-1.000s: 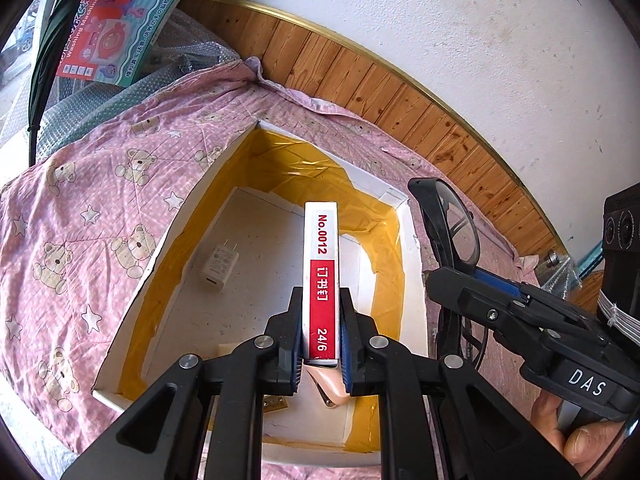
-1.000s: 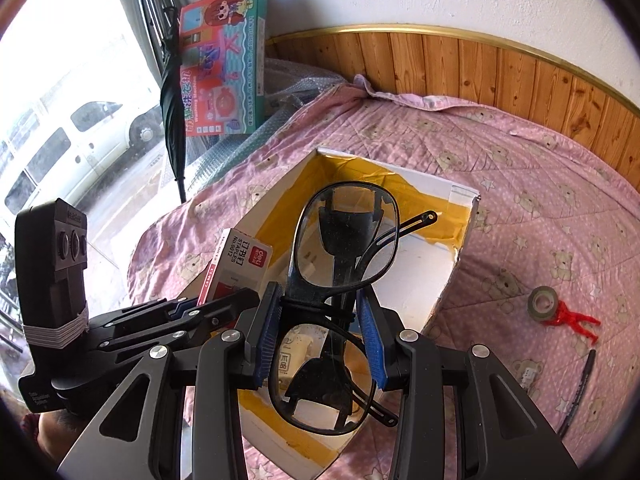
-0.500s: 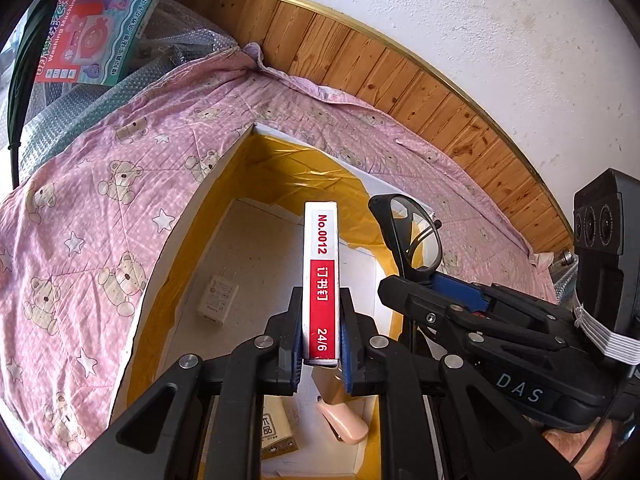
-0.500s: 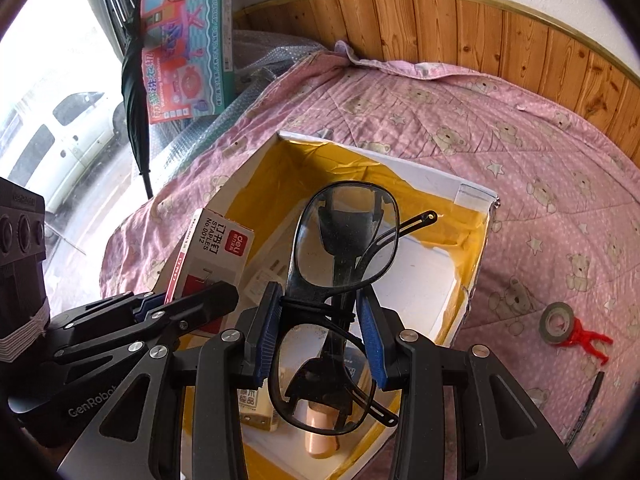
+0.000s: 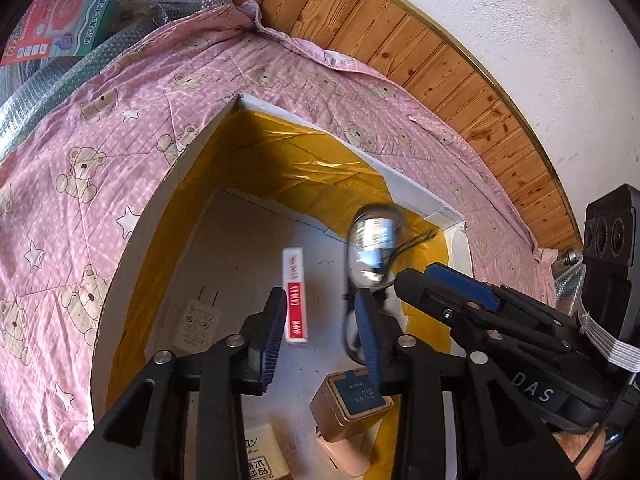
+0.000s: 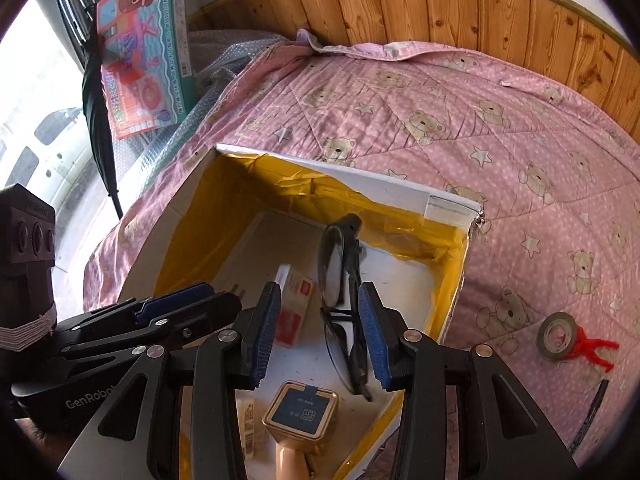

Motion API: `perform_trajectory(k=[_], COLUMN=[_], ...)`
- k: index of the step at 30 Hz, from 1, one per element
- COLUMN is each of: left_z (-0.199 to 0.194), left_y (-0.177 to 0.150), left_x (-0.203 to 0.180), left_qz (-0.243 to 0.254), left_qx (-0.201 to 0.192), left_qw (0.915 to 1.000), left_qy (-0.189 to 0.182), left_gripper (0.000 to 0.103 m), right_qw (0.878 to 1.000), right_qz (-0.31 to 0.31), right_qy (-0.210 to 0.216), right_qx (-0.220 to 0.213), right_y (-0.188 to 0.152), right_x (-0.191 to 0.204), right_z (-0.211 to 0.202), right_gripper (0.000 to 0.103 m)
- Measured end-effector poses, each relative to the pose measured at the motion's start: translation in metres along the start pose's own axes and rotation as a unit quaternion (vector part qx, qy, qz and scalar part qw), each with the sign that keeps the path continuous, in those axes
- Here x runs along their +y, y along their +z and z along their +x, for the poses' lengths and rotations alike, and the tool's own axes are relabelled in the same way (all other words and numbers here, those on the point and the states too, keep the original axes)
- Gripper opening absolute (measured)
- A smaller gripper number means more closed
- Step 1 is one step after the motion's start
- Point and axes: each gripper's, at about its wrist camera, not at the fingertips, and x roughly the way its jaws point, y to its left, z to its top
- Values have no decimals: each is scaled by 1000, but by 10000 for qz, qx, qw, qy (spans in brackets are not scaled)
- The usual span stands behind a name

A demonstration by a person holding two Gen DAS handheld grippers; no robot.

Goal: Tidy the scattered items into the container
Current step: 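Open both tools to drop the staple box and glasses into the box, then move both tools back toward the glass bottle and black marker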

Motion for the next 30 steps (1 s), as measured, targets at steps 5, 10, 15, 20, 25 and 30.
perform_trajectory(k=[5,10,15,20,25,30], left_z=[-12,-30,-45,-54,-67,-75], left_y=[-8,-21,-39,-60,-78,-90], left_x=[1,-6,-22,-42,-63,-83], left_qz=[-162,-133,92,377,587,754], left_qx=[-136,-289,-416,-528,-736,-799], left_qw=[9997,9994,9991,9978,9955,9939], left_qy=[-105,-110,13,136,147,128], left_gripper=[38,39,39,39,42,43], right_qw=[9988,9972,9955,9941,9913,9880], right_qz=[223,282,354,387,513,779], right_qy=[314,564,727,827,930,990], right_qx=[-292,-399,-486,-593,-779,-890], right_y=[-11,-29,-49,-69,-91,-117], right_x=[-7,-6,-4,-10,-22,-39], right_z=[-23,-40,-54,-72,-97,-114], right_gripper=[43,43,43,43,43,44])
